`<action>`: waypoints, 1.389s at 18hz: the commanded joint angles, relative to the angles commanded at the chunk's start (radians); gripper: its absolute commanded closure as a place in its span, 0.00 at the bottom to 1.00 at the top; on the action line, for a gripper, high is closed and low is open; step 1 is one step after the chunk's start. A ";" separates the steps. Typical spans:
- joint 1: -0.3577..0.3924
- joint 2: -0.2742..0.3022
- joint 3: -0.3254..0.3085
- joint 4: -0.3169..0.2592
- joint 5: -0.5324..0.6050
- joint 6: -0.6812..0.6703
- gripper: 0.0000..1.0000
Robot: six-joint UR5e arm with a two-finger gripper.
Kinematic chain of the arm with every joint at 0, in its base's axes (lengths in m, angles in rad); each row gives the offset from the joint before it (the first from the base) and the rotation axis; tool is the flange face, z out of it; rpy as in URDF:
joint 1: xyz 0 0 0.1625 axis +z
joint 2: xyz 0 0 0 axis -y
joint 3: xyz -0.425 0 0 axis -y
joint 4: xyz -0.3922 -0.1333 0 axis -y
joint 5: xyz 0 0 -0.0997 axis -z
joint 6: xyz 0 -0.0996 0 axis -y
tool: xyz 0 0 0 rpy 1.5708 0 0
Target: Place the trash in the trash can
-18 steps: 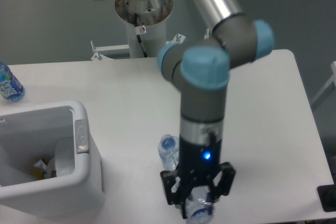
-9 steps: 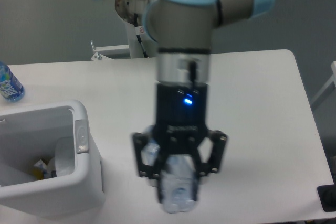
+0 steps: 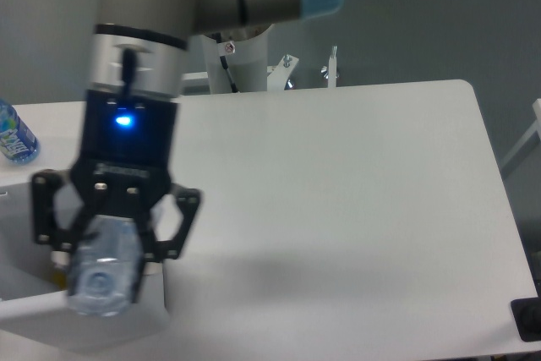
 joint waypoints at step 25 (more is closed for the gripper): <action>0.270 0.141 -0.120 -0.285 0.412 0.545 0.00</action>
